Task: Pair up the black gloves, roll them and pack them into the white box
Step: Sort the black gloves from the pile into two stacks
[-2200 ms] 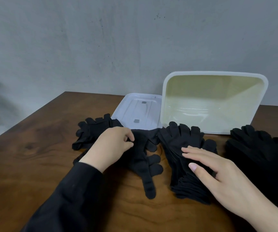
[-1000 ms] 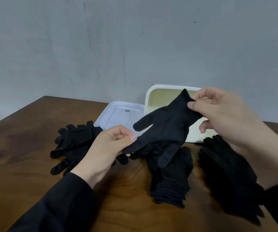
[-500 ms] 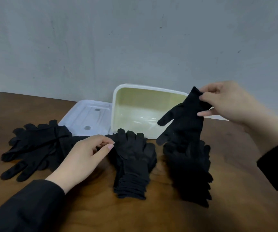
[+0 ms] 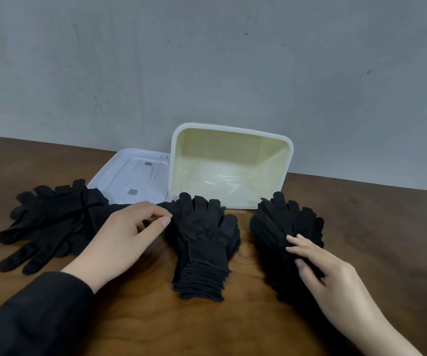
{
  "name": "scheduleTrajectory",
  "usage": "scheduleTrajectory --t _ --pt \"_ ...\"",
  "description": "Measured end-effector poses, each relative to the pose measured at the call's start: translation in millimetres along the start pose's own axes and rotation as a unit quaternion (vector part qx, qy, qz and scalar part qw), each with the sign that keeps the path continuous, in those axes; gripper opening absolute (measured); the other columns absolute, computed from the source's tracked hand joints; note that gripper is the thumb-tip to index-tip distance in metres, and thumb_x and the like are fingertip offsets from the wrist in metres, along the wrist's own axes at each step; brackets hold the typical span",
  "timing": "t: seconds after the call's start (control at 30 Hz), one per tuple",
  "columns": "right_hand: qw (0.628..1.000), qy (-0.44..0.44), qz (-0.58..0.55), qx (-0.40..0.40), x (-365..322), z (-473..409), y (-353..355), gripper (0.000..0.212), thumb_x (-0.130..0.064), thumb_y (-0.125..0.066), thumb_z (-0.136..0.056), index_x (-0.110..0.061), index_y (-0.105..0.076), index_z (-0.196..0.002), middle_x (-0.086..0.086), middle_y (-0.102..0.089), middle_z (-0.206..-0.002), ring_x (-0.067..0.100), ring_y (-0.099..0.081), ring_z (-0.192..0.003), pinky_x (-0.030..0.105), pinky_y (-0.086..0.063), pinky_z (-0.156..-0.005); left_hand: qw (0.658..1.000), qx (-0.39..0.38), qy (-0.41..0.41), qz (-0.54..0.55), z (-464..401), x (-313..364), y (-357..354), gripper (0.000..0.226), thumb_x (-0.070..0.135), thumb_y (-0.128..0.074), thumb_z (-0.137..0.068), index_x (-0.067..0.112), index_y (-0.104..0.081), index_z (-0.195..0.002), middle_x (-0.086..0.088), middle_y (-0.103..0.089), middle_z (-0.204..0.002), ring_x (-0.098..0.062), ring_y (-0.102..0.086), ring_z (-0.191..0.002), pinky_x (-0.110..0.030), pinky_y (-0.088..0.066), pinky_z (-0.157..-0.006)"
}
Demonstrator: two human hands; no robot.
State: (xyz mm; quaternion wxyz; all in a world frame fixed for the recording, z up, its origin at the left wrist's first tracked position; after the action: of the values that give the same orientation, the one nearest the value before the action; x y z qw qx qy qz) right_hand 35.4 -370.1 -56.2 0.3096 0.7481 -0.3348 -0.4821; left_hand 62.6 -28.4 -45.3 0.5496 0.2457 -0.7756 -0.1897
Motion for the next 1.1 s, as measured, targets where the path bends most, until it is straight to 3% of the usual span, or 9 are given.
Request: scheduleTrajectory --t 0.1,0.27,0.4,0.57,0.67,0.8,0.9,0.97,1.1 --pt "1.0 0.014 -0.001 0.014 -1.1 0.9 4.9 0.031 -0.015 -0.063 -0.094 -0.031 -0.07 -0.12 -0.033 -0.055 -0.133 -0.015 -0.038 -0.134 0.026 -0.03 -0.118 0.998 -0.034 -0.048 -0.028 2.3 12.9 -11.7 0.016 0.035 -0.058 -0.095 0.043 -0.068 -0.105 0.029 -0.061 -0.111 0.006 -0.055 -0.105 -0.004 -0.039 -0.082" --pt "0.996 0.072 0.035 0.03 -11.1 1.9 7.1 0.028 -0.027 -0.053 -0.093 -0.025 -0.073 -0.113 -0.026 -0.06 -0.13 -0.008 -0.045 -0.132 0.024 -0.028 -0.118 0.985 -0.143 -0.084 -0.055 10.1 19.5 -43.1 0.039 0.058 -0.047 -0.089 0.053 -0.057 -0.126 0.043 -0.039 -0.137 0.015 -0.03 -0.134 -0.016 -0.029 -0.106" --pt "0.996 0.083 0.029 0.03 -10.0 6.1 4.8 0.023 -0.034 -0.049 -0.1 -0.031 -0.07 -0.11 -0.027 -0.059 -0.131 -0.006 -0.045 -0.133 0.021 -0.026 -0.117 0.979 -0.173 -0.083 -0.072 10.4 13.8 -50.9 0.035 0.056 -0.048 -0.093 0.055 -0.055 -0.128 0.045 -0.032 -0.142 0.02 -0.019 -0.136 -0.015 -0.019 -0.111" --pt "0.983 0.151 0.01 0.099 -52.6 5.2 24.9 0.031 -0.038 -0.048 -0.097 -0.022 -0.074 -0.102 -0.014 -0.065 -0.125 0.003 -0.054 -0.127 0.042 -0.036 -0.114 0.974 -0.192 -0.08 -0.091 10.6 11.4 -55.5 0.037 0.055 -0.047 -0.095 0.052 -0.054 -0.132 0.041 -0.037 -0.142 0.023 -0.018 -0.134 -0.018 -0.014 -0.116" --pt "0.98 0.164 -0.063 0.097 -93.0 -3.4 11.0 0.031 -0.035 -0.046 -0.099 -0.023 -0.073 -0.109 -0.019 -0.067 -0.12 0.001 -0.058 -0.121 0.025 -0.043 -0.106 0.972 -0.195 -0.084 -0.103 11.5 13.2 -57.3 0.039 0.054 -0.046 -0.098 0.048 -0.052 -0.137 0.034 -0.037 -0.147 0.02 -0.02 -0.136 -0.01 -0.01 -0.112" --pt "0.981 0.128 -0.143 -0.014 -123.7 -26.6 -57.1 0.03 -0.036 -0.046 -0.099 -0.035 -0.068 -0.12 -0.032 -0.062 -0.122 -0.009 -0.054 -0.121 0.009 -0.038 -0.102 0.977 -0.159 -0.098 -0.104 10.5 16.7 -45.6 0.036 0.042 -0.048 -0.102 0.038 -0.057 -0.136 0.027 -0.046 -0.144 0.015 -0.03 -0.135 0.001 -0.012 -0.107" --pt "0.98 0.101 -0.15 -0.078 -122.1 -29.5 -97.2 0.033 -0.045 -0.047 -0.094 -0.042 -0.067 -0.12 -0.037 -0.058 -0.126 -0.017 -0.044 -0.127 0.016 -0.035 -0.111 0.992 -0.023 -0.06 -0.113 -2.0 -0.2 5.8 0.026 0.028 -0.053 -0.1 0.031 -0.067 -0.122 0.02 -0.064 -0.124 0.007 -0.05 -0.119 -0.016 -0.035 -0.108" --pt "0.979 0.088 -0.158 -0.089 -116.3 -26.7 -104.2 0.034 -0.046 -0.047 -0.092 -0.044 -0.067 -0.12 -0.039 -0.055 -0.129 -0.019 -0.038 -0.13 0.02 -0.031 -0.114 0.982 0.067 -0.016 -0.177 -10.4 -22.0 47.6 0.028 0.019 -0.055 -0.097 0.029 -0.066 -0.121 0.016 -0.065 -0.122 -0.002 -0.053 -0.116 -0.029 -0.039 -0.107" --pt "0.975 0.087 -0.188 -0.085 -113.6 -23.9 -105.2 0.033 -0.042 -0.049 -0.092 -0.041 -0.067 -0.119 -0.036 -0.057 -0.129 -0.014 -0.041 -0.132 0.02 -0.034 -0.114 0.943 0.0 0.075 -0.325 -19.8 -68.4 64.2 0.043 0.013 -0.051 -0.093 0.033 -0.058 -0.131 0.012 -0.058 -0.133 -0.015 -0.047 -0.121 -0.037 -0.032 -0.101"
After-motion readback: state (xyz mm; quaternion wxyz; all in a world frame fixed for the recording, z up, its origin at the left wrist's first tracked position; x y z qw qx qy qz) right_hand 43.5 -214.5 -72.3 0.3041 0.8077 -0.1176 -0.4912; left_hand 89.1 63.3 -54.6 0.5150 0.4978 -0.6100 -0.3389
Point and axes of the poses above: each hand's wrist, its own z-axis away from the middle knuckle, its own y-axis out of the back of the hand, x = y × z, the point moved 10 cm from there along -z, towards the middle knuckle
